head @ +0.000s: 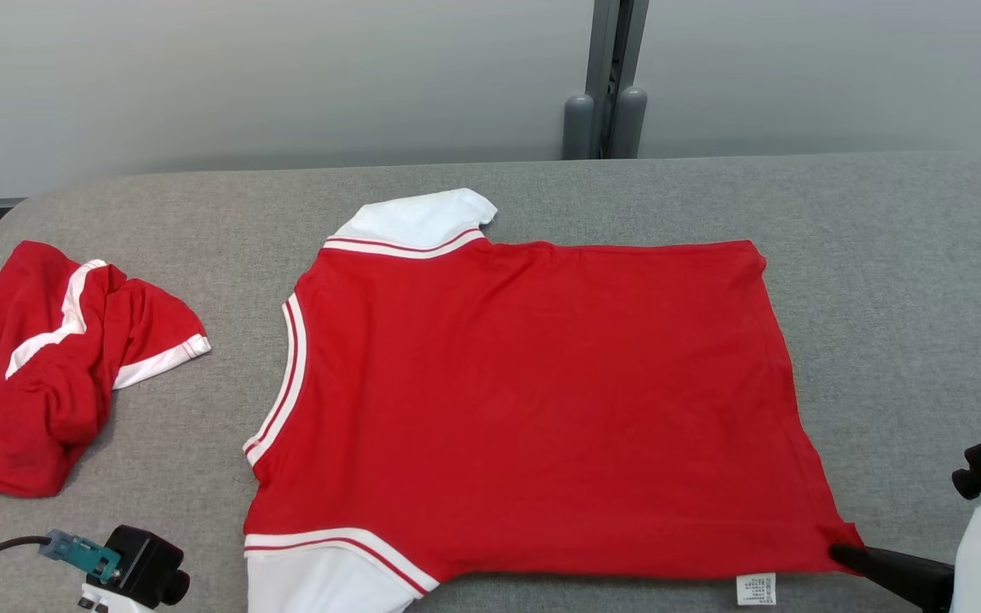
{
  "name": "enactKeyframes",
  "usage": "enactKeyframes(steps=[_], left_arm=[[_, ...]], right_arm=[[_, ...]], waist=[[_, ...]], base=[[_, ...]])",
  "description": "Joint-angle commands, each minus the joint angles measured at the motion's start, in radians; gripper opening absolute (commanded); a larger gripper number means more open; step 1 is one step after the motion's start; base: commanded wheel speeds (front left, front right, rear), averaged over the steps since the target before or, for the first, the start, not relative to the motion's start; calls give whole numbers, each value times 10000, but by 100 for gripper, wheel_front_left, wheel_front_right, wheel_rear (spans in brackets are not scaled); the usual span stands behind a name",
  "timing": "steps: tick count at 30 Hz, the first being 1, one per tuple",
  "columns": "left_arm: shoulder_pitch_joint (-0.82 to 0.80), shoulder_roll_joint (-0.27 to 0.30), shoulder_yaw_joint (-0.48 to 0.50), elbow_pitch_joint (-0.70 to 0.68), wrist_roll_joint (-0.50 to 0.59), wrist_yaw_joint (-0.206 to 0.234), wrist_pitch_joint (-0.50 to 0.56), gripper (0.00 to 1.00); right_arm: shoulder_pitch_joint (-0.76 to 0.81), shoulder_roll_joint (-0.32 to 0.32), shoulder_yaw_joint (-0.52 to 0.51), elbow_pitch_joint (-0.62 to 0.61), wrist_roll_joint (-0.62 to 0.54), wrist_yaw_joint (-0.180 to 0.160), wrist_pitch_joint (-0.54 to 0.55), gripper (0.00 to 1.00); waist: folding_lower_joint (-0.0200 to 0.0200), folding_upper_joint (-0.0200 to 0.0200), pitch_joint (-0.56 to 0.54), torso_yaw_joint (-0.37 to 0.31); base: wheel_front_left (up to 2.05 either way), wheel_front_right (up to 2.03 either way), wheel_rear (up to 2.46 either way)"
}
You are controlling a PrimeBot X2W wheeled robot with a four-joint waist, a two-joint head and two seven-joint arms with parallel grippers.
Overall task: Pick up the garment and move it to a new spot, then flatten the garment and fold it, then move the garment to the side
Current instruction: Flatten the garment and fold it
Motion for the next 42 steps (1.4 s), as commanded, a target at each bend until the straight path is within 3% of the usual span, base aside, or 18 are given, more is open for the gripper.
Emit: enactKeyframes(steps=[1,15,25,33,42], left_arm=[[93,-24,12,-34,-21,13,-4,0],[-195,-104,234,141,-67,-91,-81,0],[-1343,-278,927,969,-182,-480,424,0],[-2830,-933,1402,2519,-730,-997,1901,0],[-4322,-2010,1592,4698,-882,-1219,3241,0]], right_arm=[[144,-140,26,-61,62,7,5,0],[-62,-21,76,-45,231,7,-214,0],[-707,307,-37,71,579,7,-4,0],[-1592,475,-144,220,1235,7,707,0],[-2486,847,-344,620,1731,7,935,0]], waist=[[0,-1,-8,-23],[0,-1,48,-120],[0,-1,309,-107],[0,-1,804,-348],[0,-1,1610,-650]], base=[[0,0,0],[0,0,0],[0,0,0],[0,0,0],[0,0,0]])
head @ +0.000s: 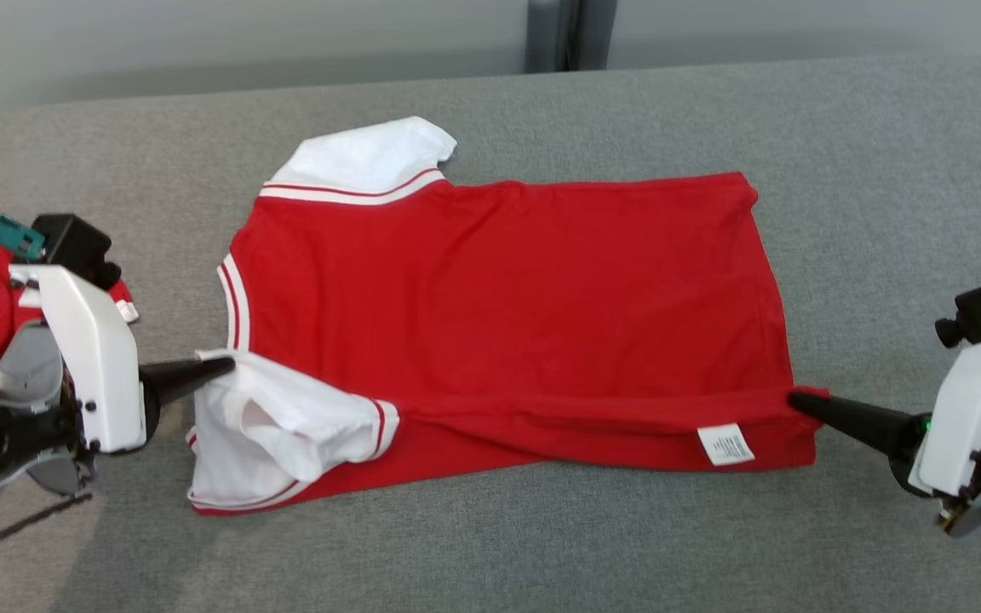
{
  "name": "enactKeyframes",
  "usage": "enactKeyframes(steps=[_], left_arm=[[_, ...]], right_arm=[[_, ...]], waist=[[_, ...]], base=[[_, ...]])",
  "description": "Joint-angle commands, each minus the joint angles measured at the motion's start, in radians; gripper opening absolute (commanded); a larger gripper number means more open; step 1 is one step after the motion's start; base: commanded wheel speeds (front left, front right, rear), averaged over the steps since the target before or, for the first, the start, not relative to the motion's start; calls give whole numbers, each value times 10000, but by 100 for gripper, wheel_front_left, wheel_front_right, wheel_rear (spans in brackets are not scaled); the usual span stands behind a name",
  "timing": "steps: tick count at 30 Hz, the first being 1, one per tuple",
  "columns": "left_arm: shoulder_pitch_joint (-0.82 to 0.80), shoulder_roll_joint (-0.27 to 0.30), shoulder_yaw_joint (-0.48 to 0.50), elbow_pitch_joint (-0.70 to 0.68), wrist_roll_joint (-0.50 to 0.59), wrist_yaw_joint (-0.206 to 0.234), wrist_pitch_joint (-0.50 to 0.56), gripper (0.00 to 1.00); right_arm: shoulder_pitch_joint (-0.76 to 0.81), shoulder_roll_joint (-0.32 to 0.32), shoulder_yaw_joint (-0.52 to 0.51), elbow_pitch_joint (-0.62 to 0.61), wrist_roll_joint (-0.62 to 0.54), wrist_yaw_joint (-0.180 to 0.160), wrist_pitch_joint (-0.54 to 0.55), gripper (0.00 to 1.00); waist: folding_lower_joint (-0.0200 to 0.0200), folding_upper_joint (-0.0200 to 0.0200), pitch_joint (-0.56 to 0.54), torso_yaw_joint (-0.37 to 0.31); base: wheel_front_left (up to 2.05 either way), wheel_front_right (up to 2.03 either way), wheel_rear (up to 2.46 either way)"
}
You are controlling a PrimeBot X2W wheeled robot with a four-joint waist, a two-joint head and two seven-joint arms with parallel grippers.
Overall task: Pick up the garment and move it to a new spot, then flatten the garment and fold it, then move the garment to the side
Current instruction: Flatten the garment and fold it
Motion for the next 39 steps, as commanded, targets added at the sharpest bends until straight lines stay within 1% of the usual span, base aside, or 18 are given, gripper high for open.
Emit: enactKeyframes(steps=[1,3,4,5,7,13,17,18,28,29,30,31,32,33,34,39], left_arm=[[-384,-192,68,439,52,-94,191,0],[-721,-423,105,886,149,-191,335,0],[-721,-423,105,886,149,-191,335,0],[-977,-654,130,1284,236,-283,420,0],[-1122,-765,140,1473,263,-338,474,0],[-1565,-1330,64,2398,511,-620,638,0],[-1718,-1533,81,2914,535,-787,614,0],[-1717,-1641,77,3089,522,-875,620,0],[-1817,-2051,61,3851,551,-1113,658,0],[-1820,-2076,61,3922,553,-1129,636,6],[-1816,-2105,58,3991,560,-1137,617,30],[-1812,-2146,68,4060,570,-1142,568,84],[-1801,-2191,71,4126,580,-1168,560,100],[-1780,-2235,68,4194,574,-1186,542,100],[-1747,-2271,57,4242,566,-1215,542,100],[-1732,-2345,121,4468,709,-1283,172,100]], right_arm=[[-250,174,-51,156,92,7,56,0],[-435,338,-76,321,96,7,93,0],[-435,338,-76,321,96,7,93,0],[-574,469,-89,446,104,7,136,0],[-640,509,-98,532,109,7,146,0],[-950,707,-269,887,73,7,-11,0],[-1112,899,-331,999,-79,7,-117,0],[-1222,974,-432,1043,-207,7,-283,0],[-1254,1347,-474,1619,-485,7,-347,0],[-1240,1386,-468,1654,-496,7,-341,0],[-1228,1423,-479,1712,-497,7,-362,13],[-1217,1462,-489,1772,-508,7,-386,27],[-1205,1499,-506,1834,-521,7,-426,40],[-1193,1523,-549,1888,-550,7,-499,72],[-1167,1552,-577,1922,-580,7,-579,100],[-1001,1729,-683,1983,-818,7,-1068,100]], waist=[[0,0,304,-167],[0,0,484,-232],[0,0,484,-232],[0,0,626,-287],[0,0,696,-307],[0,0,969,-377],[0,0,1001,-396],[0,0,975,-381],[0,0,898,-275],[0,0,891,-273],[0,0,880,-272],[0,0,867,-274],[0,0,849,-278],[0,0,827,-283],[0,0,797,-288],[0,0,586,-287]], base=[[0,0,0],[0,0,0],[0,0,0],[0,0,0],[0,0,0],[0,0,0],[0,0,0],[0,0,0],[0,0,0],[0,0,0],[0,0,0],[0,0,0],[0,0,0],[0,0,0],[0,0,0],[0,0,0]])
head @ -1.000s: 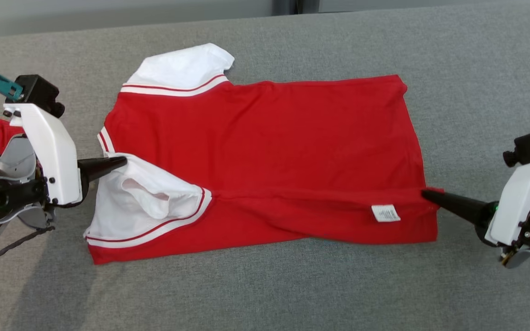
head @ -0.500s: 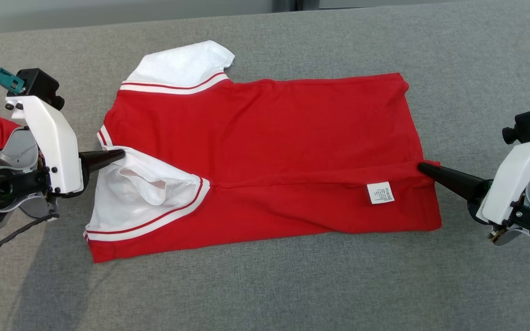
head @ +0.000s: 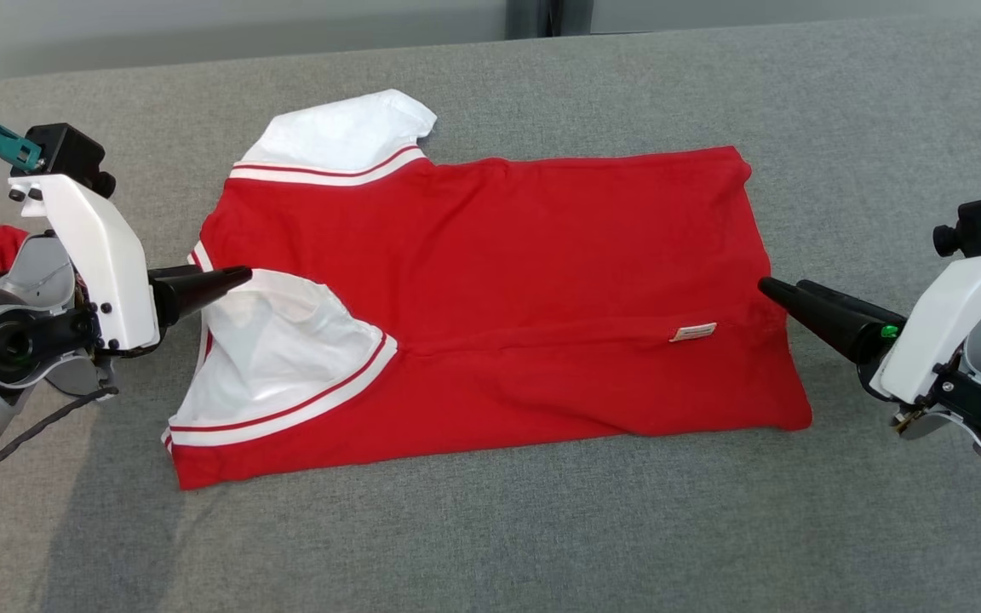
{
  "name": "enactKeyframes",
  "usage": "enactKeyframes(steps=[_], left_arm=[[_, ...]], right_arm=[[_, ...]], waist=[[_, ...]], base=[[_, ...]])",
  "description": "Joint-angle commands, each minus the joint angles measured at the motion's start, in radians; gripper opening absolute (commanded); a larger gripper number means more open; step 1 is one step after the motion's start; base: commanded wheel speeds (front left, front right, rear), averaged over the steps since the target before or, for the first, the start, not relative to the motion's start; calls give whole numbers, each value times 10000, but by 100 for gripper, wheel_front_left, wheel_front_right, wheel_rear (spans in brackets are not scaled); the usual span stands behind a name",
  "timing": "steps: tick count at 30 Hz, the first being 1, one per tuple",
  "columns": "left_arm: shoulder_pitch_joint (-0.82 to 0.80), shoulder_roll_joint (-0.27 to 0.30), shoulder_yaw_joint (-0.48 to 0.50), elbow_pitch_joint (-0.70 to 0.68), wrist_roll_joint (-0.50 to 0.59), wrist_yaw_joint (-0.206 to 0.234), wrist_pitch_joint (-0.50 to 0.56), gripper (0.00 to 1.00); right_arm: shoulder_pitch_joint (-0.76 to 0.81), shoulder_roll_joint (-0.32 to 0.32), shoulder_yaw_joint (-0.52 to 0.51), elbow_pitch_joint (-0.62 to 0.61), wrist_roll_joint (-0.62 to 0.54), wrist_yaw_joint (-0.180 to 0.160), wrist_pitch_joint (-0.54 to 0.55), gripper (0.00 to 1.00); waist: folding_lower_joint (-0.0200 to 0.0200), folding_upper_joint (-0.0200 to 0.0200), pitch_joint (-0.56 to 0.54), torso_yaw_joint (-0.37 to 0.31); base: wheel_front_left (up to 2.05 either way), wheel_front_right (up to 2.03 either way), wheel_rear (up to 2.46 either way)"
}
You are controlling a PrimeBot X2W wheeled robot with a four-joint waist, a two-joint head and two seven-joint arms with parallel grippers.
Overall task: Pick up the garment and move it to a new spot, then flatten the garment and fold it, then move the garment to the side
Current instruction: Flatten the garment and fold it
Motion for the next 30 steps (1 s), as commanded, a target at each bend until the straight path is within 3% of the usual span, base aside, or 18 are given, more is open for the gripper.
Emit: enactKeyframes(steps=[1,12,18,26,30], left_arm=[[-44,-8,30,64,53,-65,-86,100],[502,417,225,-420,493,-157,-1451,100],[1312,816,396,-1018,966,-117,-3149,100],[3000,1042,673,-2306,1864,1029,-6428,100],[3880,1127,684,-2981,2290,1906,-7704,100]], right_arm=[[178,82,-47,-7,-94,7,-202,100],[637,33,-381,-18,-818,7,-1758,100],[1141,-13,-494,154,-1320,7,-2947,100],[2157,209,-1160,578,-2320,7,-3766,100],[3007,629,-2638,679,-3388,7,-3784,100]], waist=[[0,0,-105,3],[0,0,-643,107],[0,0,-1123,236],[0,0,-1630,412],[0,0,-1845,488]], base=[[0,0,0],[0,0,0],[0,0,0],[0,0,0],[0,0,0]])
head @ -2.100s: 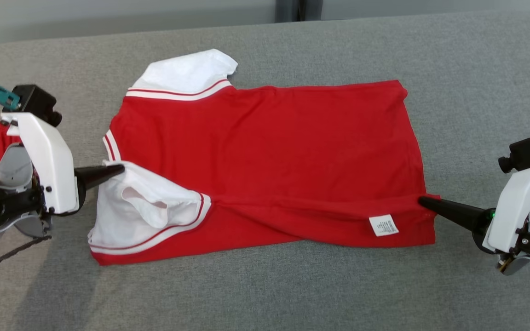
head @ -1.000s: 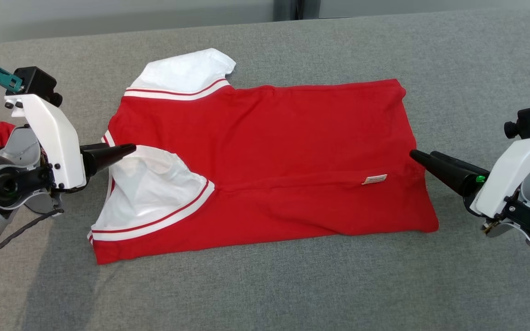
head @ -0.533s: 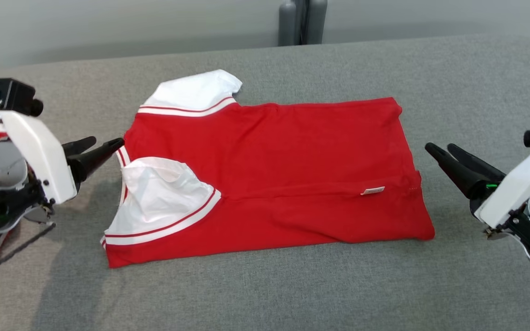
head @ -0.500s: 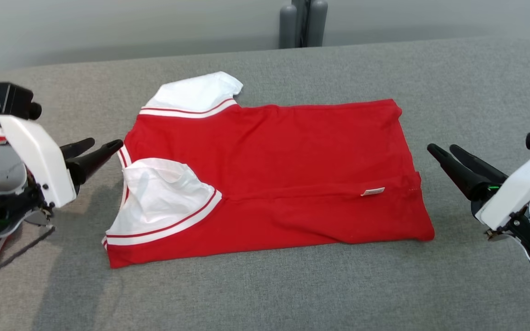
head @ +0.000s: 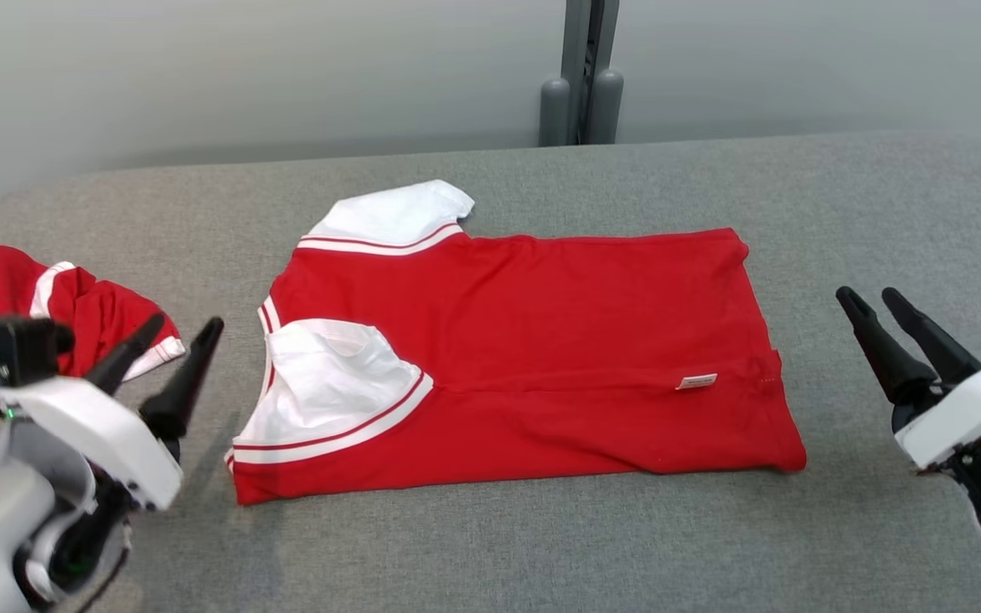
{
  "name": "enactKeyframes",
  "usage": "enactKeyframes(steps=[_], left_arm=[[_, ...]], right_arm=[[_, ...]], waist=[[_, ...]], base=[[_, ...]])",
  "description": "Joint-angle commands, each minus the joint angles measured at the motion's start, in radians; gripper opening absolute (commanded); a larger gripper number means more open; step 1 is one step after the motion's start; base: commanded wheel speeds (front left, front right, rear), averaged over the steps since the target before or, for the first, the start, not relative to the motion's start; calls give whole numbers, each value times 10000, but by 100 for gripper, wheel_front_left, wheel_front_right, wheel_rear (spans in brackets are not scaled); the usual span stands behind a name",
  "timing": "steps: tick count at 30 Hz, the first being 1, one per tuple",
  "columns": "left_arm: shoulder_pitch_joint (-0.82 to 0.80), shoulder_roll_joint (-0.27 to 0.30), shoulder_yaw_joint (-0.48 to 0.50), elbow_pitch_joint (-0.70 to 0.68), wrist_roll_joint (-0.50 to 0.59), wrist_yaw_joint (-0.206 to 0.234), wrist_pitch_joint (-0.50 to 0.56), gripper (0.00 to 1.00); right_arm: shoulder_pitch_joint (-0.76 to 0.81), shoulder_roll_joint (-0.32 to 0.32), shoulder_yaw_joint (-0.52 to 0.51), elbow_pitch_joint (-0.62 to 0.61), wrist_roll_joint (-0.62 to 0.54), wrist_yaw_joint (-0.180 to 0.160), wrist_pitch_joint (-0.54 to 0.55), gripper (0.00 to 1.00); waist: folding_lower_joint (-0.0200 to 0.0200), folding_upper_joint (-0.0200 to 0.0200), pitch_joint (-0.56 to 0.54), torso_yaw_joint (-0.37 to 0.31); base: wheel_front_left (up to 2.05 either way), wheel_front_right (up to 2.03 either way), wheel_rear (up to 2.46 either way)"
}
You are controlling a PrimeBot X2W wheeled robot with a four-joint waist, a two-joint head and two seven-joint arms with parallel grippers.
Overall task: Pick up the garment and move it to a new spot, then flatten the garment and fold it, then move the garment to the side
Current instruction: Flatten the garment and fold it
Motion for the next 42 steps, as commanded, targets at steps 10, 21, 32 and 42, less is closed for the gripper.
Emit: enactKeyframes(steps=[10,21,32,42], left_arm=[[2280,-459,744,-1109,735,1687,-1038,100],[3025,-1343,750,-303,1048,1738,-847,100],[2620,-1818,419,667,924,1493,-102,100],[2392,-2277,391,1848,665,1273,263,100]], right_arm=[[2862,1365,-2861,-110,-2678,7,-56,100],[3042,2329,-3057,942,-3678,7,659,100],[2463,3103,-3148,2011,-3266,7,1643,100],[2296,3421,-2805,2297,-2568,7,2574,100]], waist=[[0,0,-237,155],[0,0,-66,-5],[0,0,221,55],[0,0,395,109]], base=[[0,0,0],[0,0,0],[0,0,0],[0,0,0]])
